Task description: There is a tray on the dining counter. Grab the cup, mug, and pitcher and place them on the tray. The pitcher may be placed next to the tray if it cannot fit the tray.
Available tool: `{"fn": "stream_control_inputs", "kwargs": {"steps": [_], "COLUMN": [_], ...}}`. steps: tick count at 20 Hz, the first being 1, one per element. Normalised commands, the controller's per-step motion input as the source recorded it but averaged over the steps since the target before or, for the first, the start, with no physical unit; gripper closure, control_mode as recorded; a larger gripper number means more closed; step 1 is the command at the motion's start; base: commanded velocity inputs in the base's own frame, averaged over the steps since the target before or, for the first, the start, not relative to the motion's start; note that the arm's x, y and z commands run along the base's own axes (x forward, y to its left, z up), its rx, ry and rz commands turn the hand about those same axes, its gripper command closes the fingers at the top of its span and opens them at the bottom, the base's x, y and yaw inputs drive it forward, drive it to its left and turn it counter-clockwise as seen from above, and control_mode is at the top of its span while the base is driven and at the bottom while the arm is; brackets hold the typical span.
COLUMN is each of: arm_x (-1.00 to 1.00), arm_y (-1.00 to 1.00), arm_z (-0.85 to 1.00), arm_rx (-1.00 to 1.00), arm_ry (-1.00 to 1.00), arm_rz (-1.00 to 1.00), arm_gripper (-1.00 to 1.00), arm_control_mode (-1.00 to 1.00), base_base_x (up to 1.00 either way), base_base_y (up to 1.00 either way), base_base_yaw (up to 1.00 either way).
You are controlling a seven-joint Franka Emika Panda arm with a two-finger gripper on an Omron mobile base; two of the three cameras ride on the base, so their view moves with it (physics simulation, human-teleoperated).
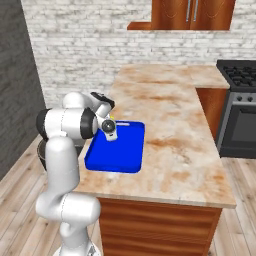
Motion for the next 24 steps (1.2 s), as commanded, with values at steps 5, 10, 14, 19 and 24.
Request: {"fn": "stream_control_inputs", "kwargs": {"steps": [5,10,14,19,24], "arm_x": [0.09,0.0,0.0,0.0,0.0], "arm_y": [0.03,0.0,0.0,0.0,0.0], "arm_z": [-0.21,0.0,0.0,0.0,0.0], "arm_rx": [0.0,0.0,0.0,0.0,0.0], "arm_ry": [0.0,0.0,0.0,0.0,0.0], "arm_rz": [0.0,0.0,0.0,0.0,0.0], "arm_gripper": [1.0,1.0,1.0,1.0,1.0], "arm_control_mode": [-1.0,-1.0,-1.0,-1.0,-1.0], "base_base_x": [0.0,0.0,0.0,0.0,0.0], "base_base_y": [0.0,0.0,0.0,0.0,0.0], "base_base_yaw": [0.0,0.0,0.0,0.0,0.0]}}
